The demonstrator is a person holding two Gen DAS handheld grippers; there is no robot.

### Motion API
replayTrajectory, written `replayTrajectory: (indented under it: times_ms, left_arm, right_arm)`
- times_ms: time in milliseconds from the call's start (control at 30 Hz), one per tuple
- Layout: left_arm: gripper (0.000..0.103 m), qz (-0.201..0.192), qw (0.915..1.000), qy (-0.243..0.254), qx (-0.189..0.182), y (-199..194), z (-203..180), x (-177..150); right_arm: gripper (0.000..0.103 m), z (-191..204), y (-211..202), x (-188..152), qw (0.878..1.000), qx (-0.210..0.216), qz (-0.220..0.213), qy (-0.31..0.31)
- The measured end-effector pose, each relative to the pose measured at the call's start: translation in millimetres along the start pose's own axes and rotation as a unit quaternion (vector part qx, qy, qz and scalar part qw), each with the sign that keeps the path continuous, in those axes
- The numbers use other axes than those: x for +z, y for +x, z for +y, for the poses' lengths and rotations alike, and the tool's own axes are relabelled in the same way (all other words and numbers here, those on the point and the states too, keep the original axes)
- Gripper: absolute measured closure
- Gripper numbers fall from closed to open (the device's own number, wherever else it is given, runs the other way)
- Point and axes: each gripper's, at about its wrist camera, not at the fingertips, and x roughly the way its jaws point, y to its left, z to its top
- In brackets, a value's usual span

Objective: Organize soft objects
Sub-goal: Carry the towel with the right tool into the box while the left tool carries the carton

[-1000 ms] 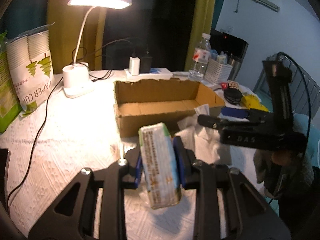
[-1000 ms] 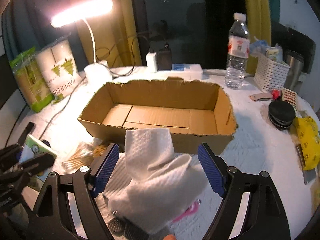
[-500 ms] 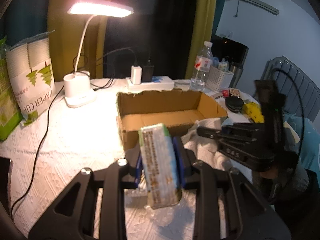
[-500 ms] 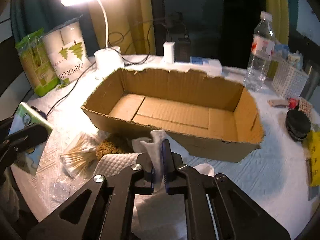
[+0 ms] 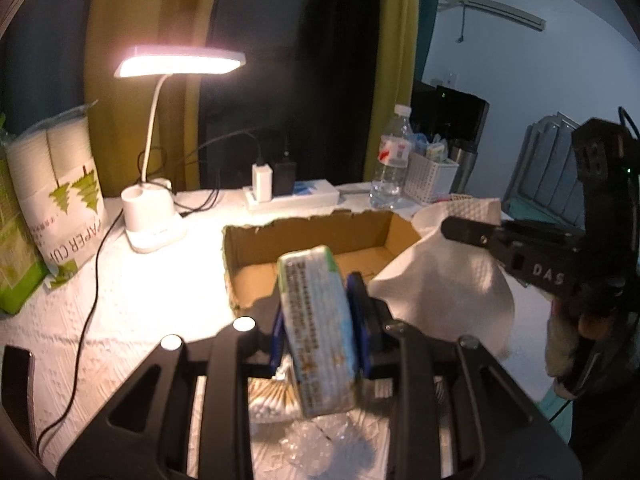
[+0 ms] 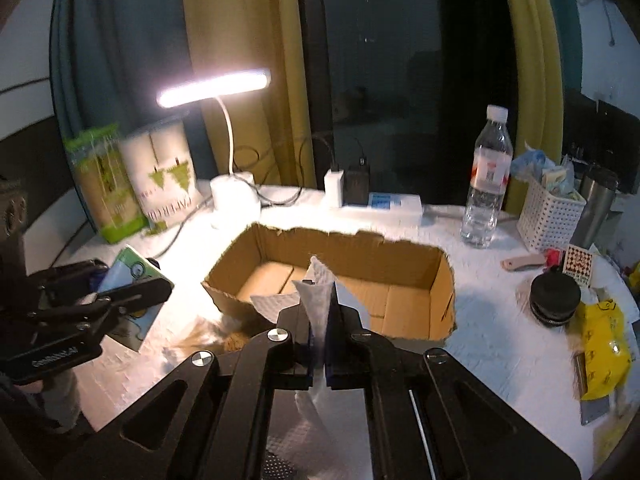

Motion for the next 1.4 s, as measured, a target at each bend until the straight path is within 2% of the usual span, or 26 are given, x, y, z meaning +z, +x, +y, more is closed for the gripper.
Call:
replayTrajectory:
  times_ms: [467, 867, 1033, 1400]
  left_arm:
    - [0.074, -0.034, 0.9992, 0.019, -0.002, -9, -9, 26]
    - [0.074, -0.070, 0.9969, 0.033, -0.015, 1, -20, 58]
    - [0.074, -0.079, 0.9962, 0.031, -0.019, 16, -24, 65]
    - [0.074, -0.047, 0.9987, 0.008, -0.021, 69, -23, 66]
  right_arm:
    - [0.099, -11, -42, 36, 0.997, -0.015, -0.074, -0.020]
    - [0.099, -29, -51, 71, 0.992, -0.027, -0.120, -0.040]
    - [0.099, -35, -41, 82, 0.990, -0.026, -0.126, -0.049]
    - [0.099, -57, 21, 84, 0.993, -0.020, -0.104, -0.048]
